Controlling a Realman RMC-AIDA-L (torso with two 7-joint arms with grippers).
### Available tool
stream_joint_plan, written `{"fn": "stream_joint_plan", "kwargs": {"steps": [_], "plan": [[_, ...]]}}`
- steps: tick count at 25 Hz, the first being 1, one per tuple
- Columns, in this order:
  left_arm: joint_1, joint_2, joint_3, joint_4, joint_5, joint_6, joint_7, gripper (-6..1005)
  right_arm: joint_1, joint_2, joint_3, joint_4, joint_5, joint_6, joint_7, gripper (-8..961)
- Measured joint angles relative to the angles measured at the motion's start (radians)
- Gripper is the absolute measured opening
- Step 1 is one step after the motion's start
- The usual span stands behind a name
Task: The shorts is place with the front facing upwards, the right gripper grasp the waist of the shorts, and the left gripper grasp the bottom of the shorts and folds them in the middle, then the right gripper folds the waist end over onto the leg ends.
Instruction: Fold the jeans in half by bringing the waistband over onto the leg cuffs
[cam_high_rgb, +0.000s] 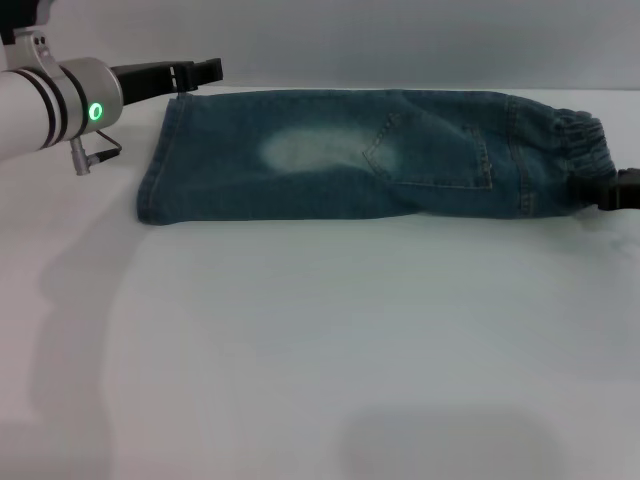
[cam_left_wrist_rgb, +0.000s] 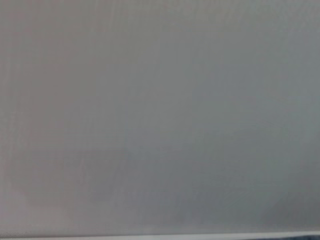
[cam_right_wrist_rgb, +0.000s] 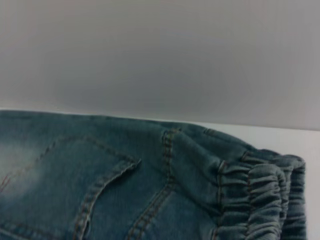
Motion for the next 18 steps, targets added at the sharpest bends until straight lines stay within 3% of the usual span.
{"fn": "stream_joint_plan", "kwargs": {"steps": [2,5,12,18], "plan": [[0.001,0.000,0.019,0.002,0.000,0.000,0.000,813,-0.003,0.001,-0.017,0.000,0.000,0.001,0.000,563],[0.002,0.000,0.040,0.004,0.000,-0.002,0.000,813,-0.008,0.003,-0.027,0.001,0.000,-0.005,0.000,386],[0.006,0.000,0.088,0.004,0.000,-0.006,0.000,813,-0.043,0.000,-0.017,-0.021,0.007,-0.105,0.009,325],[0.009,-0.001,0.185,0.015,-0.026,-0.008,0.054,813,-0.123,0.001,-0.013,-0.148,0.008,-0.257,0.051,301]]}}
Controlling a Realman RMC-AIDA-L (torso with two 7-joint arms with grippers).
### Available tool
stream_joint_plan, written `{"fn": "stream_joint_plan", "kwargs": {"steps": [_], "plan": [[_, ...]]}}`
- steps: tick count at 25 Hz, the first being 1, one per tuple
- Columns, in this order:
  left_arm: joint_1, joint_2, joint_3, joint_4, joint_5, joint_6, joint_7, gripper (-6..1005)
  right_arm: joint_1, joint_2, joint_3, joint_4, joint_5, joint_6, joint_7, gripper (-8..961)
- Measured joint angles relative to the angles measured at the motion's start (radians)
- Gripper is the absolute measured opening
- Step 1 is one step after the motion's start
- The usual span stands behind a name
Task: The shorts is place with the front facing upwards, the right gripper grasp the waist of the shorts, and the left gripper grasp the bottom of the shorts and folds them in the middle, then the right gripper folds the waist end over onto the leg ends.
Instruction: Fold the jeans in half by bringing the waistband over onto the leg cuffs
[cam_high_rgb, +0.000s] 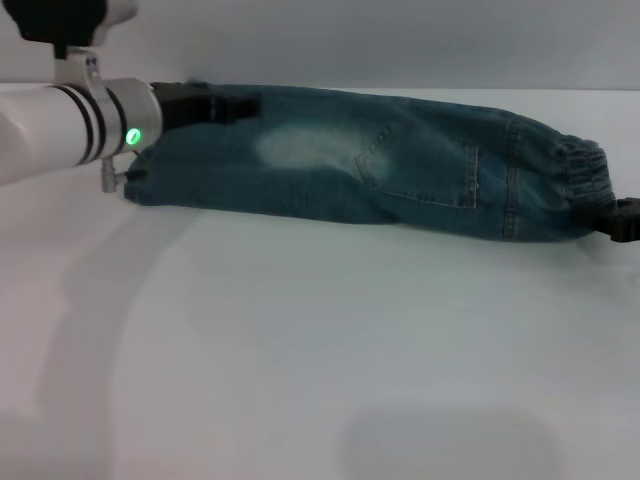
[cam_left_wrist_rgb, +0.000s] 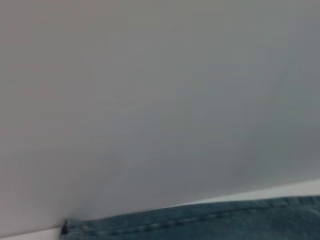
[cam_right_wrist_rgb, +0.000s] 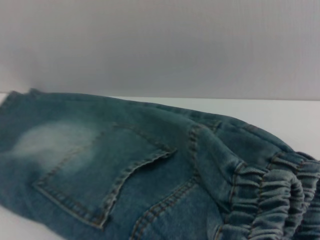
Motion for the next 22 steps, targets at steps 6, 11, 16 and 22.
{"fn": "stream_joint_plan", "kwargs": {"steps": [6,11,16,22], "plan": [[0.001,-0.002,0.127,0.003,-0.115,-0.041,0.082,813,-0.090,0.003,0.009,-0.164,-0.002,-0.174,0.068,249],[-0.006,-0.005,0.215,0.004,-0.165,-0.082,0.101,813,-0.125,0.005,0.078,-0.309,-0.035,-0.369,0.130,130],[-0.009,-0.008,0.343,0.010,-0.222,-0.161,0.101,813,-0.130,0.000,0.175,-0.423,-0.075,-0.555,0.188,22],[0.000,-0.011,0.497,0.038,-0.268,-0.257,0.093,813,-0.128,-0.013,0.289,-0.544,-0.079,-0.728,0.246,14]]}}
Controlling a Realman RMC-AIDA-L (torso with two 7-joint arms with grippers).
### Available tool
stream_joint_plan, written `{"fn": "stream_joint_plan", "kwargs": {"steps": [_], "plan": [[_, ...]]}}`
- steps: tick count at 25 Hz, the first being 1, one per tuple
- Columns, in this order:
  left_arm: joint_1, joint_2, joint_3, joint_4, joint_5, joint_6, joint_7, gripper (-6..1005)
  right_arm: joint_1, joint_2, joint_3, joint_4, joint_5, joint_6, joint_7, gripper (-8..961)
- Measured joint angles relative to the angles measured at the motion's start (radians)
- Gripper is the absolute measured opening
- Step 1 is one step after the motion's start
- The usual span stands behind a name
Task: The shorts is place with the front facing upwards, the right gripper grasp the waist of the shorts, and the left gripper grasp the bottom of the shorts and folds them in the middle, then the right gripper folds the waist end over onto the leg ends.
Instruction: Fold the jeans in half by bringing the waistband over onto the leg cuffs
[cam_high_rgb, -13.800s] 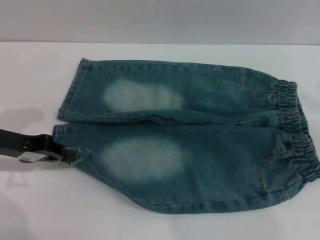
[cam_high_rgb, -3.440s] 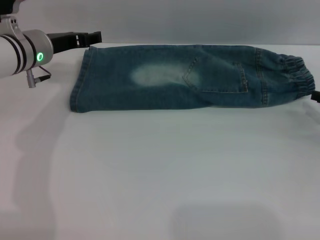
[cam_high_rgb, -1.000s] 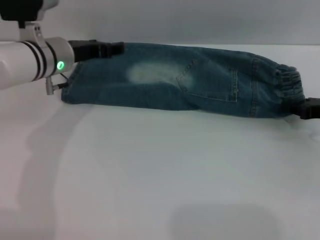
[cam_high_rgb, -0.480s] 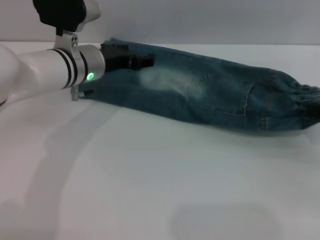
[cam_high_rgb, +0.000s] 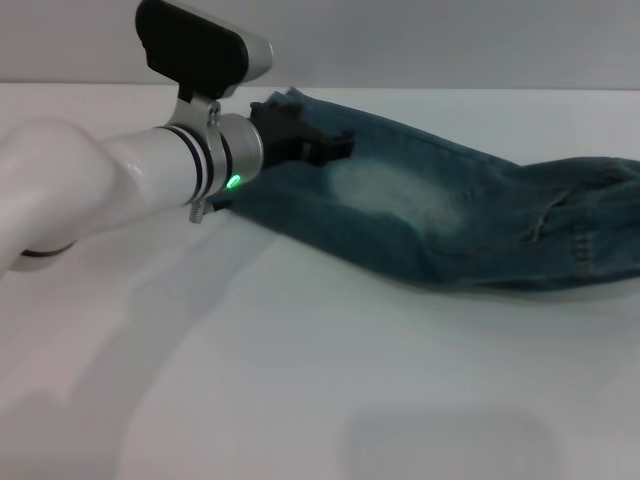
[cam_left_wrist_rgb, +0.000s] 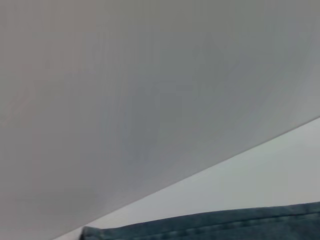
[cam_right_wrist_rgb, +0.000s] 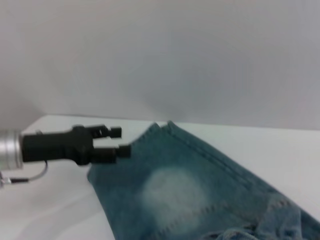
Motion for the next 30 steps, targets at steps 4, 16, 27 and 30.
{"fn": "stream_joint_plan", "kwargs": {"steps": [4,16,27,30], "plan": [[0.002,0.000,0.062,0.002,-0.023,-0.025,-0.001,813,0.008,-0.011,0.061,-0.078,0.000,-0.085,0.047,14],[0.052,0.001,0.240,0.053,-0.145,-0.041,0.003,813,0.078,-0.050,0.104,-0.154,-0.003,-0.162,0.165,15],[0.067,0.001,0.323,0.102,-0.189,-0.073,-0.002,813,0.154,-0.076,0.068,-0.146,-0.005,-0.164,0.224,15],[0.066,0.001,0.332,0.111,-0.203,-0.074,-0.002,813,0.161,-0.077,0.051,-0.146,-0.008,-0.165,0.229,15]]}}
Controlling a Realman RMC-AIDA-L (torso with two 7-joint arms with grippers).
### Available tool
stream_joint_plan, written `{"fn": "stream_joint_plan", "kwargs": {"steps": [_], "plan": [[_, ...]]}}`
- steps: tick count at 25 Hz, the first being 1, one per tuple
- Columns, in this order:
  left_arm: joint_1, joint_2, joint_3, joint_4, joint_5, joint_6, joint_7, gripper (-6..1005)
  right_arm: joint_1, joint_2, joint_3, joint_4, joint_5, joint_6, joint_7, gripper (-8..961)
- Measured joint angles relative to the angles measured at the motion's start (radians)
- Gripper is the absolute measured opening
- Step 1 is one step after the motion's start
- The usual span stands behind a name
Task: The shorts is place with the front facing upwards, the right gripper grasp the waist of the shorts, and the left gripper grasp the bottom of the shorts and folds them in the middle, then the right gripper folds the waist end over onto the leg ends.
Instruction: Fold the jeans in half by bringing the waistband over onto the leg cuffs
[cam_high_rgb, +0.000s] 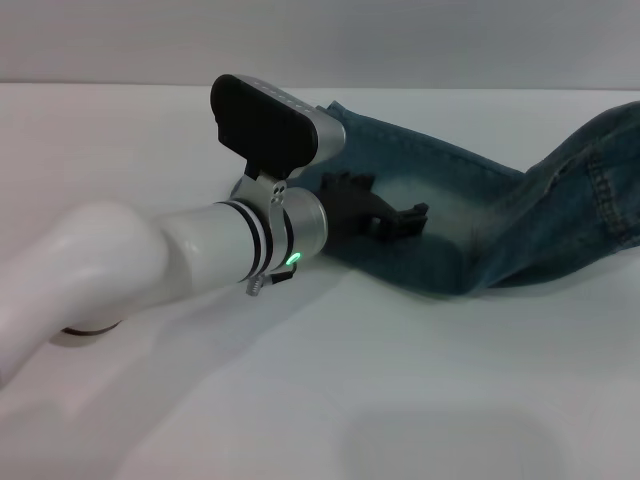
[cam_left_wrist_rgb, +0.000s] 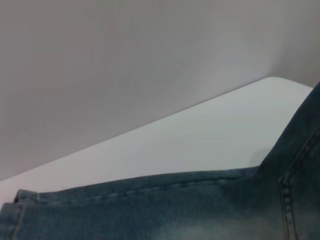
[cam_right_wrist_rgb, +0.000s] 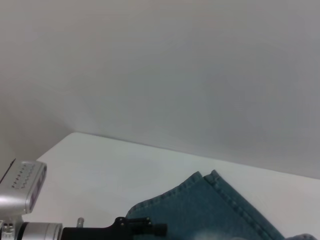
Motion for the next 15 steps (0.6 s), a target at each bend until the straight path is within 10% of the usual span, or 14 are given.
{"fn": "stream_joint_plan", "kwargs": {"steps": [15], "plan": [[0.001,0.000,0.065,0.014,-0.049,0.000,0.001,813,0.064,-0.019,-0.015,0.020,-0.009,-0.012,0.025,11]]}}
